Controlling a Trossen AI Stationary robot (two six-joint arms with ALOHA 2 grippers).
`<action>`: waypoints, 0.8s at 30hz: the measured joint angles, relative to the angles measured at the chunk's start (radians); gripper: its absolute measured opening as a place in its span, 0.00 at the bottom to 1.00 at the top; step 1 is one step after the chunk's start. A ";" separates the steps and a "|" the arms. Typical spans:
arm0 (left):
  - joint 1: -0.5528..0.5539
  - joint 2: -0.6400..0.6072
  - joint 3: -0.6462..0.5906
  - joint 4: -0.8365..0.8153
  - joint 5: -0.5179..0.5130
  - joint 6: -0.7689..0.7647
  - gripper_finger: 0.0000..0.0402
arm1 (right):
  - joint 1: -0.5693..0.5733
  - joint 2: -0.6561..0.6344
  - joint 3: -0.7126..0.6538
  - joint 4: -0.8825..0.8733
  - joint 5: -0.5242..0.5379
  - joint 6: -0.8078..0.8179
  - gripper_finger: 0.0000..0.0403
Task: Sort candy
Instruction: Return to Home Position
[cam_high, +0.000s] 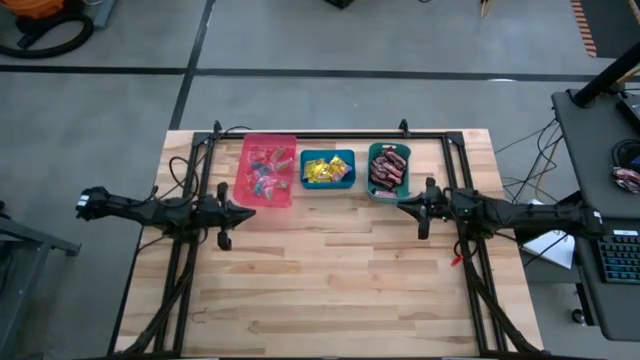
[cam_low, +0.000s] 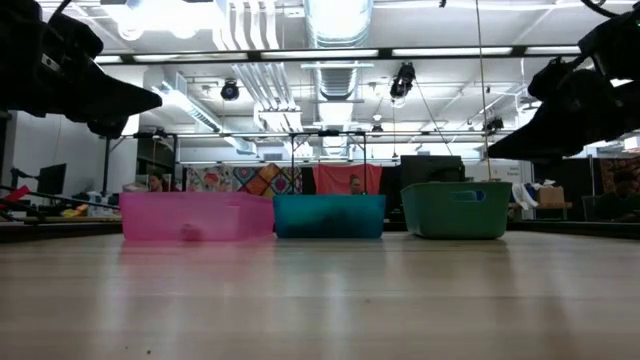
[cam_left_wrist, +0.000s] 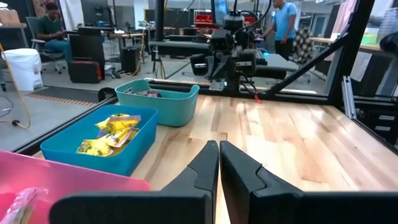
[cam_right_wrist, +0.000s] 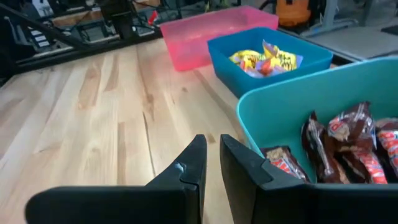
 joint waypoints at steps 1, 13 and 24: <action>0.000 0.004 0.000 0.000 0.000 0.000 0.00 | 0.000 0.007 0.000 0.001 0.000 0.004 0.09; 0.000 0.025 0.000 0.001 0.000 0.000 0.00 | 0.000 0.012 -0.001 0.012 0.003 -0.083 0.09; 0.000 0.042 0.000 0.007 -0.001 0.000 0.00 | 0.000 0.013 -0.001 0.014 0.003 -0.090 0.09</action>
